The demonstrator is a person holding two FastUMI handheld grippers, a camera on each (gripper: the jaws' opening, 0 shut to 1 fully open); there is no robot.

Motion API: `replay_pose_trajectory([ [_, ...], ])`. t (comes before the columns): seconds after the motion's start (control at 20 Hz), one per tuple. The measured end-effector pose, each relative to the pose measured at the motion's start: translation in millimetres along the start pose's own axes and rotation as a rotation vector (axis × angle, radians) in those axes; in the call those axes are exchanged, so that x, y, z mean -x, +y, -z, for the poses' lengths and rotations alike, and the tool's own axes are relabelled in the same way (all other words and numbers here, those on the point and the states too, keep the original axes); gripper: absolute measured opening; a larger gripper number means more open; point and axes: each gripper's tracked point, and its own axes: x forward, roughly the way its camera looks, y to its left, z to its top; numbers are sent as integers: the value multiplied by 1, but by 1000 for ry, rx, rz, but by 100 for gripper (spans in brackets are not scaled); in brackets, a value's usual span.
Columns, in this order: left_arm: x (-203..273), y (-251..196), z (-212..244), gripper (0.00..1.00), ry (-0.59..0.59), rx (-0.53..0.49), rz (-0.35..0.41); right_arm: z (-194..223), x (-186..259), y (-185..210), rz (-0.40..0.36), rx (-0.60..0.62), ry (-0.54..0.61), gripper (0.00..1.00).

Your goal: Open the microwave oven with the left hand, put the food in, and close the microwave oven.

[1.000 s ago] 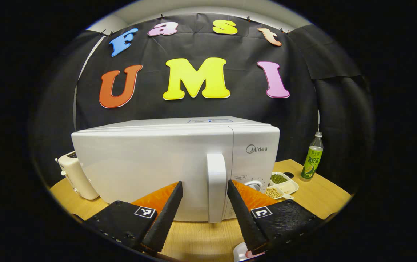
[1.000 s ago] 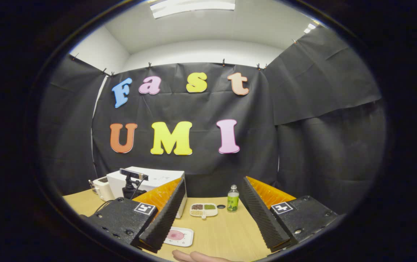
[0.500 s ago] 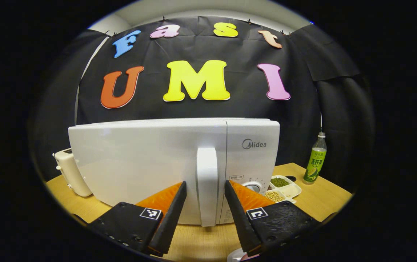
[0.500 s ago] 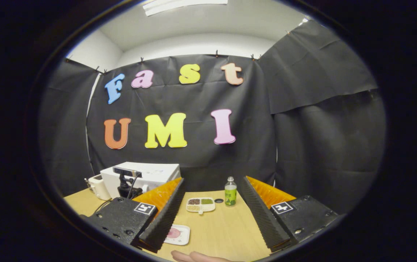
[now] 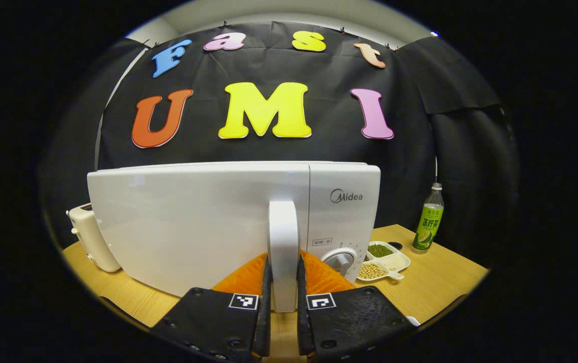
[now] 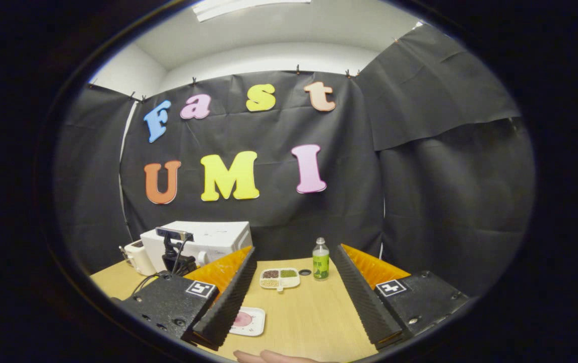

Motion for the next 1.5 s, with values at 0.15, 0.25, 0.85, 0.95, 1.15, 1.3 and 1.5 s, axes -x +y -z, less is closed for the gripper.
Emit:
replay_pose_trajectory([
  [0.15,7,0,0,20,19,28,19,4,0,-1,8,6,11,100],
  [0.25,3,0,0,6,18,22,5,6,0,0,6,3,16,100],
  [0.85,87,13,12,5,0,43,68,21,-8,-6,24,11,43,100],
  [0.95,108,22,15,5,8,22,92,25,-5,0,19,6,52,100],
  [1.15,148,44,21,5,12,20,93,31,9,16,13,27,64,92],
  [1.3,184,73,26,5,-17,18,61,30,25,29,4,41,53,100],
  [1.5,246,155,44,33,-40,-13,-147,41,39,44,-15,74,72,100],
])
